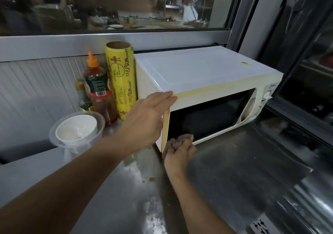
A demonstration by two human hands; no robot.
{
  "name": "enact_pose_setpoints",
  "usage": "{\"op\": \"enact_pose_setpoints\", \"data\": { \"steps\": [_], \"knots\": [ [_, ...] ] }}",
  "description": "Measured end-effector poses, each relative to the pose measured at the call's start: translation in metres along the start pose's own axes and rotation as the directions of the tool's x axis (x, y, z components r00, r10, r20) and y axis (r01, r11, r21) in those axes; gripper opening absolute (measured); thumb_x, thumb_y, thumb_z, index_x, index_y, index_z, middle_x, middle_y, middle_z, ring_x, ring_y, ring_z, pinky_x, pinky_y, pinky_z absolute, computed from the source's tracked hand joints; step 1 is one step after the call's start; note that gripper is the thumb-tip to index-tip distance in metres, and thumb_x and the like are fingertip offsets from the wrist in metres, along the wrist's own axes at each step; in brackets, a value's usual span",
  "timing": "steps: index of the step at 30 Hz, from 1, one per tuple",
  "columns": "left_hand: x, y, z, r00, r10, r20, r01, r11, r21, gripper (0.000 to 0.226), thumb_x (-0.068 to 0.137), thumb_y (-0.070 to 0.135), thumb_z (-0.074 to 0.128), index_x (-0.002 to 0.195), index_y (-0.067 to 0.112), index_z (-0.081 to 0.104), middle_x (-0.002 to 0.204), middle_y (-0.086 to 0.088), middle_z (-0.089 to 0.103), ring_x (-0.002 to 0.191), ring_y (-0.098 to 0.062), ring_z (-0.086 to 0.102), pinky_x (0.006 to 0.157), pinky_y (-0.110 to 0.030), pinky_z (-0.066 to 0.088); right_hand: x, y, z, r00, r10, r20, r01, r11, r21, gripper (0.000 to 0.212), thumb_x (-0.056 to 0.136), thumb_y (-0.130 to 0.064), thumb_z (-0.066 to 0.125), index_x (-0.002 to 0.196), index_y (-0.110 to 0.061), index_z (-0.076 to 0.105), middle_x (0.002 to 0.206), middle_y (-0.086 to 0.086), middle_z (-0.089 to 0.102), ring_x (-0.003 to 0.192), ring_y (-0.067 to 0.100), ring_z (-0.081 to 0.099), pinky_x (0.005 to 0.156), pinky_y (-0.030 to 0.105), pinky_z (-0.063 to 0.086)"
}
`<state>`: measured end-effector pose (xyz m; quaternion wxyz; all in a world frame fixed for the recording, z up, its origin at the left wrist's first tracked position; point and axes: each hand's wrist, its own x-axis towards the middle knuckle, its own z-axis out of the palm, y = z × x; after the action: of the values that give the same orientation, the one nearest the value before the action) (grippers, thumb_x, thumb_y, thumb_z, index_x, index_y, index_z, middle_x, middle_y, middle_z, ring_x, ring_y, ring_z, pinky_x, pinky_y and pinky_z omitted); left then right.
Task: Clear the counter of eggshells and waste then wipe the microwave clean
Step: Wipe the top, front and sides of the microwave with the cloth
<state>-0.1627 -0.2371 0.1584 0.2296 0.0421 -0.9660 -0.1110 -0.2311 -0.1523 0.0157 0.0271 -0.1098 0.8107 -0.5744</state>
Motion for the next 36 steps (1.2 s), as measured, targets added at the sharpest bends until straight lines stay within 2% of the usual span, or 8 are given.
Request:
{"op": "enact_pose_setpoints", "data": {
  "steps": [3,6,10,16,20,26,31,36],
  "knots": [
    [-0.002,0.000,0.003,1.000,0.011,0.003,-0.011,1.000,0.020,0.069,0.081,-0.001,0.054,0.144,0.017,0.033,0.153,0.000,0.029,0.140,-0.018,0.025,0.108,-0.040,0.030,-0.007,0.012,0.004,0.983,-0.175,-0.056,0.169,0.980,-0.101,0.023,0.092,0.004,0.034,0.093,-0.019,0.037,0.093,0.021,0.043,0.067,0.032,0.047,0.058,0.037,0.043],
    [-0.005,0.005,0.007,1.000,-0.018,0.001,0.018,1.000,0.020,0.072,0.081,-0.001,0.054,0.146,0.015,0.028,0.155,-0.001,0.024,0.140,-0.020,0.024,0.106,-0.041,0.033,-0.017,0.022,-0.004,0.954,-0.255,0.157,0.277,0.950,-0.140,0.006,0.095,-0.010,0.039,0.092,-0.014,0.043,0.079,0.008,0.040,0.058,0.015,0.042,0.054,0.027,0.038],
    [-0.010,0.017,0.007,0.996,-0.092,-0.002,0.092,0.996,0.005,0.074,0.082,0.000,0.055,0.147,0.016,0.024,0.157,0.000,0.018,0.141,-0.020,0.021,0.109,-0.041,0.031,-0.038,0.031,-0.018,0.931,-0.153,0.330,0.201,0.973,-0.114,0.018,0.095,-0.011,0.033,0.079,-0.016,0.040,0.060,0.005,0.034,0.051,0.022,0.041,0.039,0.019,0.031],
    [-0.047,0.028,-0.019,0.972,-0.233,-0.005,0.233,0.970,0.074,0.075,0.080,0.004,0.058,0.147,0.017,0.025,0.156,-0.004,0.021,0.141,-0.023,0.023,0.109,-0.046,0.032,-0.049,-0.002,-0.071,0.889,-0.167,0.426,0.264,0.948,-0.178,0.031,0.082,0.010,0.049,0.067,-0.016,0.043,0.064,-0.010,0.051,0.058,0.013,0.049,0.049,0.006,0.036],
    [-0.081,0.042,-0.042,0.937,-0.349,-0.010,0.348,0.931,0.108,0.076,0.078,0.008,0.062,0.146,0.015,0.028,0.153,-0.005,0.027,0.138,-0.023,0.030,0.109,-0.044,0.033,-0.057,-0.023,-0.109,0.870,-0.127,0.477,0.271,0.930,-0.248,0.020,0.085,-0.011,0.060,0.104,-0.008,0.053,0.102,0.010,0.057,0.095,0.024,0.056,0.078,0.023,0.041],
    [-0.131,0.065,-0.072,0.895,-0.445,0.011,0.437,0.883,0.169,0.074,0.080,0.018,0.065,0.144,0.020,0.029,0.150,-0.001,0.033,0.134,-0.024,0.034,0.105,-0.042,0.035,-0.076,-0.055,-0.144,0.851,-0.176,0.495,0.284,0.946,-0.153,0.011,0.083,0.015,0.053,0.087,0.006,0.049,0.071,0.004,0.053,0.053,-0.011,0.056,0.043,0.001,0.034],
    [-0.164,0.075,-0.103,0.874,-0.485,0.000,0.471,0.849,0.237,0.070,0.082,0.024,0.063,0.143,0.020,0.029,0.146,0.001,0.037,0.130,-0.025,0.038,0.100,-0.040,0.037,-0.091,-0.084,-0.148,0.840,-0.237,0.487,0.346,0.927,-0.145,0.014,0.084,-0.009,0.063,0.094,-0.011,0.053,0.104,0.008,0.055,0.093,0.017,0.055,0.082,0.027,0.045],
    [-0.181,0.059,-0.125,0.855,-0.518,0.010,0.502,0.834,0.229,0.066,0.081,0.027,0.062,0.139,0.024,0.031,0.145,0.003,0.039,0.130,-0.022,0.039,0.100,-0.036,0.038,-0.105,-0.112,-0.138,0.833,-0.277,0.478,0.377,0.918,-0.124,0.015,0.084,-0.015,0.064,0.093,-0.018,0.052,0.102,0.004,0.057,0.090,0.015,0.056,0.077,0.026,0.044]
  ]
}}
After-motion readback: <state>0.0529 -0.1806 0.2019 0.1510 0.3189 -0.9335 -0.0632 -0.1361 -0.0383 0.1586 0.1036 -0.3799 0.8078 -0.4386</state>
